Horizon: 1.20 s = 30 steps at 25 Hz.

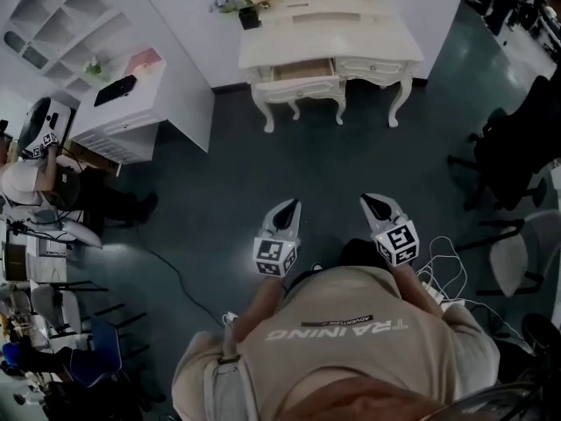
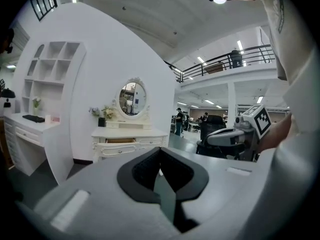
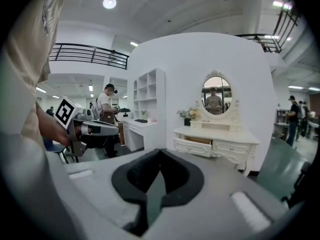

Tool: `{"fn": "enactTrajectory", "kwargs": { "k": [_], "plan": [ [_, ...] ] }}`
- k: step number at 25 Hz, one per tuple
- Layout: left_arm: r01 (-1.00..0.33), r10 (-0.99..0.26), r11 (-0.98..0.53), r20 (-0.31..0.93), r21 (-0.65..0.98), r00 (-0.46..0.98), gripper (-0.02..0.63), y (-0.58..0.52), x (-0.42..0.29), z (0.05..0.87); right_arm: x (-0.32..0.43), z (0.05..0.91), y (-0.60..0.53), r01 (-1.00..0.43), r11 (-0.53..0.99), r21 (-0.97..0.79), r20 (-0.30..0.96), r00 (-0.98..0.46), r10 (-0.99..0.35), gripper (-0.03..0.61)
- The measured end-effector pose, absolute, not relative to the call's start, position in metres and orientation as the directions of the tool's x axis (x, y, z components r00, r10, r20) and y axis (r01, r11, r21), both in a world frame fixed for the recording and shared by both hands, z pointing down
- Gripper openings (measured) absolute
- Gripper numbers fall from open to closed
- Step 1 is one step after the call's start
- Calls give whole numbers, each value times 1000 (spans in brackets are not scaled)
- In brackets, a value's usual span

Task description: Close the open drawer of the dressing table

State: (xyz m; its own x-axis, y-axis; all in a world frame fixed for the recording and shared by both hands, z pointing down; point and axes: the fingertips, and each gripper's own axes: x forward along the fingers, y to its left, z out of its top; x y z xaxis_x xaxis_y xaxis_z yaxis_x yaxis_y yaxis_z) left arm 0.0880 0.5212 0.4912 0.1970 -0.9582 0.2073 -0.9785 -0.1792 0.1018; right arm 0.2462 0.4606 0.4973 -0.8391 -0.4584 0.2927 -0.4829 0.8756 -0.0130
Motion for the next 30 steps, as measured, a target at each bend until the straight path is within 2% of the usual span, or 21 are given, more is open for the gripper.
{"fn": "enactTrajectory", "kwargs": {
  "k": [4, 10, 15, 25, 30],
  "plan": [
    [-978, -955, -163, 227, 129, 189, 6, 505, 84, 503, 240, 508, 436, -490, 871, -43, 310, -835, -455, 5],
    [-985, -948, -144, 273, 98, 166, 6, 446, 84, 500, 220, 492, 364, -438, 898, -36, 230, -878, -419, 5],
    [-988, -953, -145, 261, 47, 153, 6, 392, 81, 480, 213, 494, 302, -429, 901, -68, 191, -892, -410, 5],
    [-995, -957, -72, 275, 76, 90, 6, 322, 84, 509, 214, 528, 222, -373, 922, -104, 198, -916, -348, 5],
    [-997, -951, -37, 305, 65, 55, 6, 315, 61, 513, 195, 540, 204, -360, 922, -140, 218, -920, -326, 5]
  ]
}}
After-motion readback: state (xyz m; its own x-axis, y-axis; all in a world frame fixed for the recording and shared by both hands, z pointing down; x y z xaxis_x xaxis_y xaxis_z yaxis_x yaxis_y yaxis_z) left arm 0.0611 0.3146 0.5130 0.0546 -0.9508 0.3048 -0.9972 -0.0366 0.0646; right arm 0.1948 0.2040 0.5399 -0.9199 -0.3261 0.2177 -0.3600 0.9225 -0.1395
